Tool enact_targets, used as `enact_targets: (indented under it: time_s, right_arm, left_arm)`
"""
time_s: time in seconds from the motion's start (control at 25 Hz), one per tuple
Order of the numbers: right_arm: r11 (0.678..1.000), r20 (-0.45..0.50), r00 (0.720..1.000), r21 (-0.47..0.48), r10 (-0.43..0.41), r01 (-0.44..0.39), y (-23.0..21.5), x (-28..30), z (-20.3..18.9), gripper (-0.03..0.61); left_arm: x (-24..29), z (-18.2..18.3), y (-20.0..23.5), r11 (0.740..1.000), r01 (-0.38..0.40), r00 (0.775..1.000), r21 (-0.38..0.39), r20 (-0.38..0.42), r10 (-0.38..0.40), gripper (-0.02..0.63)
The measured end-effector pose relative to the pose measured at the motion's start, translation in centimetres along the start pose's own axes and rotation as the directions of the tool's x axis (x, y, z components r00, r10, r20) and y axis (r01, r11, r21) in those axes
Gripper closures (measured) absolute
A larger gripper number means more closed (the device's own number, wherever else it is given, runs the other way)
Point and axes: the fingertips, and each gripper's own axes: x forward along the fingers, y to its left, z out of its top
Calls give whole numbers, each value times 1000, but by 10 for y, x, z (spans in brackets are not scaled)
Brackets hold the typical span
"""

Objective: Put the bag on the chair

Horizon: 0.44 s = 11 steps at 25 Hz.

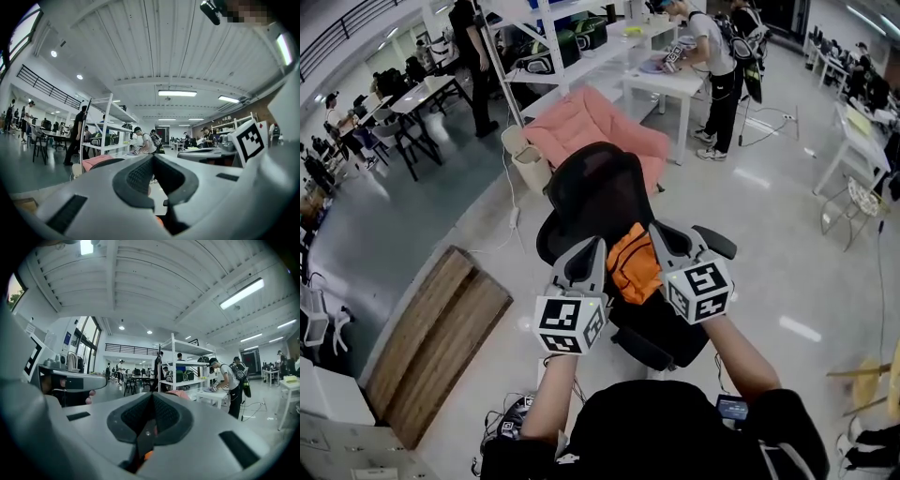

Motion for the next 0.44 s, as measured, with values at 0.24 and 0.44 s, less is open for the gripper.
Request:
enact_targets:
  time_s: [0.24,0.44]
  right_arm:
    - [1000,9,1000,-16,-25,25,14,-13,6,577]
    - [999,1,1000,-18,-28,28,24,-18,3,577]
  left_arm:
    - [-16,5,0,1000,22,1000,8,11,-22,603]
    - [-28,2,-3,999,35,999,7,7,-35,602]
